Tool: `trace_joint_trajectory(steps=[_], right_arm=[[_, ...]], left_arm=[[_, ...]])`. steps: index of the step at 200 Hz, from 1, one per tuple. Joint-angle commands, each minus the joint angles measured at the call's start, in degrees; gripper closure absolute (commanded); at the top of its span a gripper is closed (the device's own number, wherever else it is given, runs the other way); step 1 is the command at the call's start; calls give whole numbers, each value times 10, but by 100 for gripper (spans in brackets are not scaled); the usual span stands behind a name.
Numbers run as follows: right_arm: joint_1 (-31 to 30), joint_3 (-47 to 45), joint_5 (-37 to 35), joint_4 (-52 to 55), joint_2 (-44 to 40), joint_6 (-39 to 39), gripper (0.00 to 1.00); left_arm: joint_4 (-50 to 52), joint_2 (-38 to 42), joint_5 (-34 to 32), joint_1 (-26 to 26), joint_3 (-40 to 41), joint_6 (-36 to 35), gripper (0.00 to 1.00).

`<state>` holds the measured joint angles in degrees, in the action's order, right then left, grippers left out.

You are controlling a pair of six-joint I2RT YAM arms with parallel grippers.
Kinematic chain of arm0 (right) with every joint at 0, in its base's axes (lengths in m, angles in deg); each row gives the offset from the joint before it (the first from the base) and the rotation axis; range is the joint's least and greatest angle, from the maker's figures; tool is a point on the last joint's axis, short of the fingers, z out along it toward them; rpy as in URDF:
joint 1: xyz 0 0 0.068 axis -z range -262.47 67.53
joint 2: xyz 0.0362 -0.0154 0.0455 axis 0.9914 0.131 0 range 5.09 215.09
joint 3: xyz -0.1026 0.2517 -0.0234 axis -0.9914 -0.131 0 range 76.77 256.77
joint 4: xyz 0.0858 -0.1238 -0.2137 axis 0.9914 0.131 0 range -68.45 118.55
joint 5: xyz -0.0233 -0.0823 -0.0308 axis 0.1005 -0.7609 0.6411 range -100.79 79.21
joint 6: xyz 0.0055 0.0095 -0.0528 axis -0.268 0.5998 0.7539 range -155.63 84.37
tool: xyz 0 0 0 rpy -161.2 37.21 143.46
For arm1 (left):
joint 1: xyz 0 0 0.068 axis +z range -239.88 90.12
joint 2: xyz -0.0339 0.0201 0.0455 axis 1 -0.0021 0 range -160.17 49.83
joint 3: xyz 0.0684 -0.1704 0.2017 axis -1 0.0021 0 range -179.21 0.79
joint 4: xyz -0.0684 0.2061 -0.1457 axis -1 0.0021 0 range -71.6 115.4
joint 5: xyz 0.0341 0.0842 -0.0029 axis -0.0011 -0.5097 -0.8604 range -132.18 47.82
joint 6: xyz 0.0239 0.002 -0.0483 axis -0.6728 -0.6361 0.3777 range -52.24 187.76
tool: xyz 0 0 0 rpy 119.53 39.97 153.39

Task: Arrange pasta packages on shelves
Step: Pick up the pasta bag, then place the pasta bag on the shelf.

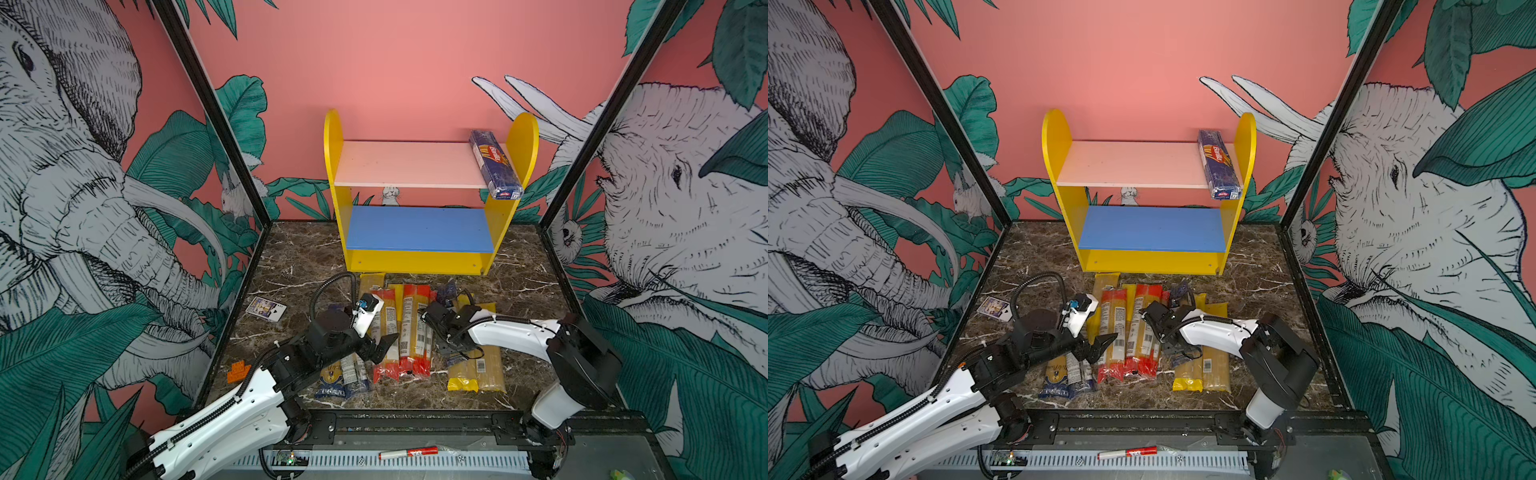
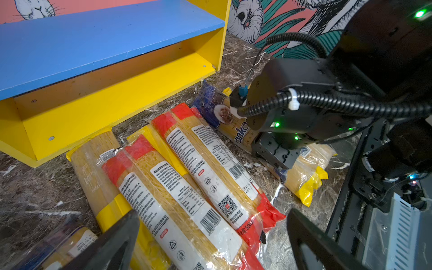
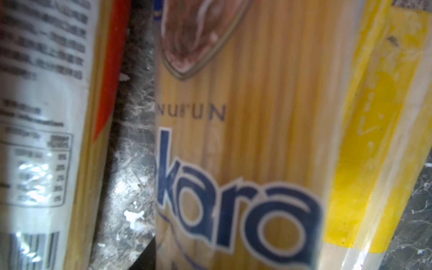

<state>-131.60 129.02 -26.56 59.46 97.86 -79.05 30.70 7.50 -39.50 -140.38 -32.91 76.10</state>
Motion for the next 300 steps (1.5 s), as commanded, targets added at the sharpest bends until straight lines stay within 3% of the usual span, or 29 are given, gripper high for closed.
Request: trace_joint_trajectory(steps=[1, 30, 43, 50, 60, 102, 175, 264, 300], right_arm=[[12, -26, 10, 37, -6, 6, 60], [15, -16, 4, 60, -47, 16, 66], [16, -11, 3, 65, -59, 22, 73], [17, -10, 4, 65, -65, 27, 80], [18, -9, 6, 64, -73, 30, 100], [26, -10, 54, 28, -105, 46, 100], [55, -6, 213, -53, -215, 86, 100], [69, 42, 301, -59, -289, 105, 100], [69, 116, 309, -9, -304, 136, 100]], left_arm=[[1, -3, -4, -3, -11, -1, 1], [4, -5, -8, -3, -14, -2, 1], [7, -5, -11, -3, -16, -2, 1], [8, -4, -13, -3, -17, -2, 1], [8, -4, -15, -3, -18, -1, 1], [20, -3, -16, -3, -27, 5, 1], [33, -16, -38, -3, -46, -3, 1], [40, -54, -33, -3, -83, -7, 0], [48, -38, -48, -3, -97, -17, 0]])
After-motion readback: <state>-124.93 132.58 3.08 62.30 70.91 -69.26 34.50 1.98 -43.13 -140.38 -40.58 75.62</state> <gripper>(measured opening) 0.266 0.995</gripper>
